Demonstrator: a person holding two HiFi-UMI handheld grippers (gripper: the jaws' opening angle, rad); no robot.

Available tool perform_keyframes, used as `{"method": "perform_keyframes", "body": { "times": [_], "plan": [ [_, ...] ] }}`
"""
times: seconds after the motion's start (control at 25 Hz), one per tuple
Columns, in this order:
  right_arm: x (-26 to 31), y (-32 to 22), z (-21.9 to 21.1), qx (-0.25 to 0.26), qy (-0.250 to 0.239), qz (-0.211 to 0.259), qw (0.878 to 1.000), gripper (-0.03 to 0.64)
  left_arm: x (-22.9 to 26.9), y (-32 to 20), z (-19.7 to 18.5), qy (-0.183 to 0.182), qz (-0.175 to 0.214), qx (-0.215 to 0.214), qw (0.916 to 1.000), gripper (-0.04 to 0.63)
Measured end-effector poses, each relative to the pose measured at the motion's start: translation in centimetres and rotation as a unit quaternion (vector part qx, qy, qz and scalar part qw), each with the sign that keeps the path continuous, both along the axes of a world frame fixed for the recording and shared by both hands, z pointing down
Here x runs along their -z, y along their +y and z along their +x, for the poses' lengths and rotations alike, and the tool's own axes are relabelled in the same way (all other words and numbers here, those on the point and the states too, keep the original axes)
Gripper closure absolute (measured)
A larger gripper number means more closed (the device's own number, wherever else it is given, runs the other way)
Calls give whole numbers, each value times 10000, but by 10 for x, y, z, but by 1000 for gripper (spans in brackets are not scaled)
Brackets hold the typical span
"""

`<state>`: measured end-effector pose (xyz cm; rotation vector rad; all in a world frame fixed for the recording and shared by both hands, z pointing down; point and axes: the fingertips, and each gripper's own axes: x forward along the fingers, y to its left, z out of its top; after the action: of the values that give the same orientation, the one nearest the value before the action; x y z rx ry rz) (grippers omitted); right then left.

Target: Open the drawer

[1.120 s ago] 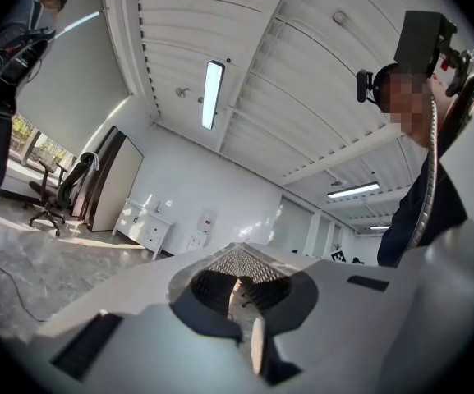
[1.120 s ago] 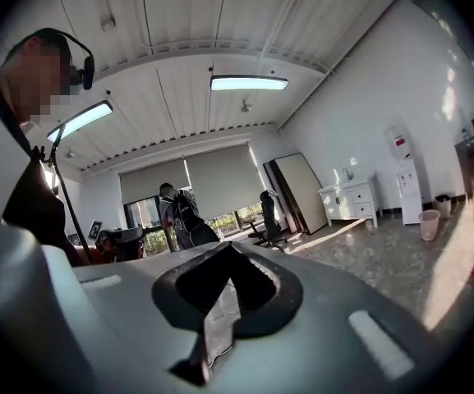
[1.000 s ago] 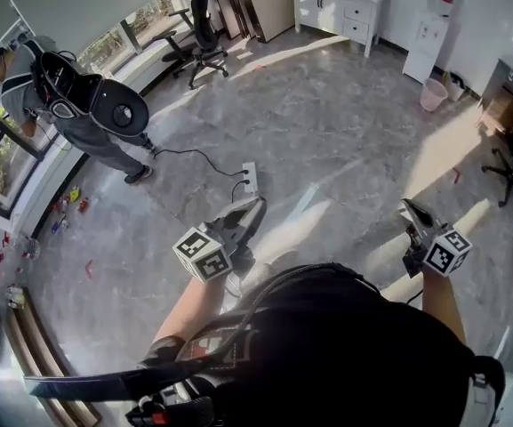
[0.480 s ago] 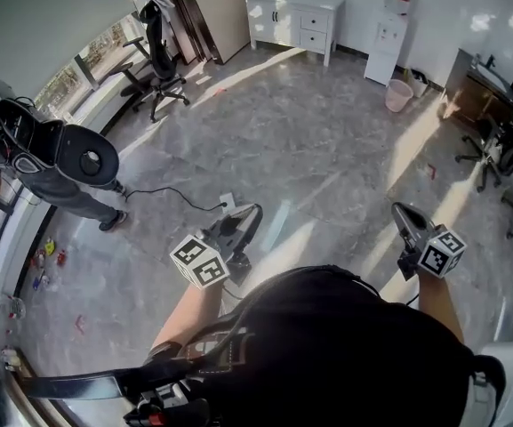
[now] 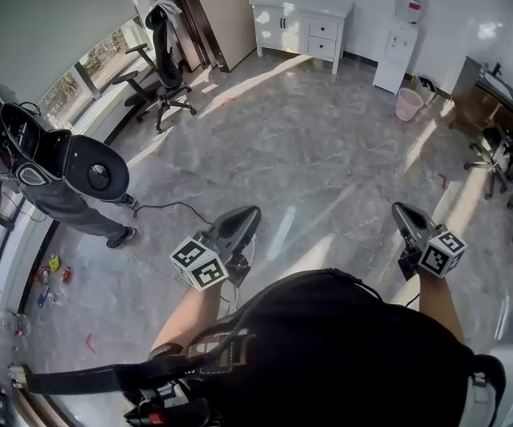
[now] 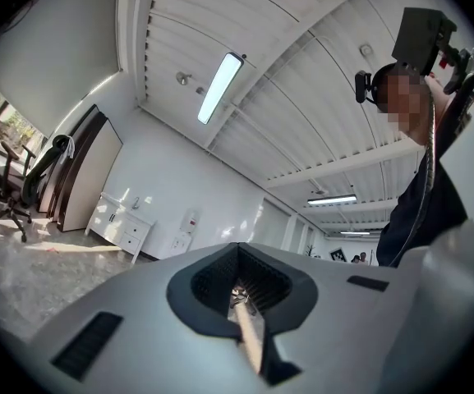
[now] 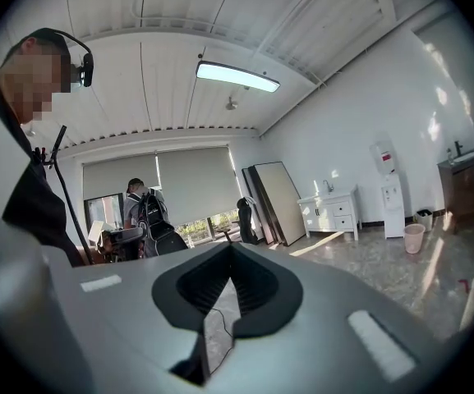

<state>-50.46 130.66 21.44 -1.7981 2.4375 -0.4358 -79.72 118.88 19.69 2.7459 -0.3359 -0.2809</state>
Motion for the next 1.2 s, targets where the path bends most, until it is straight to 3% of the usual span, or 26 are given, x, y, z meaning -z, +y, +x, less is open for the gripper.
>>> {"method": "perform_keyframes", "body": {
  "times": [0.24, 0.6, 0.92, 1.2],
  "plan": [
    [-9, -43, -20, 98, 65, -155, 9998, 615, -8, -45, -25, 15, -122, 162, 9998, 595],
    [-22, -104, 0, 425, 10, -161, 9990, 615, -19, -81, -12, -115, -210, 430, 9988, 595],
    [-17, -196, 89, 995, -77, -147, 9949, 615, -9, -137, 62, -81, -112, 1073, 9941, 595],
    [-5, -251, 172, 1349, -69, 26, 9908, 615, 4, -163, 150, 29, -15, 1311, 9914, 595]
  ]
}}
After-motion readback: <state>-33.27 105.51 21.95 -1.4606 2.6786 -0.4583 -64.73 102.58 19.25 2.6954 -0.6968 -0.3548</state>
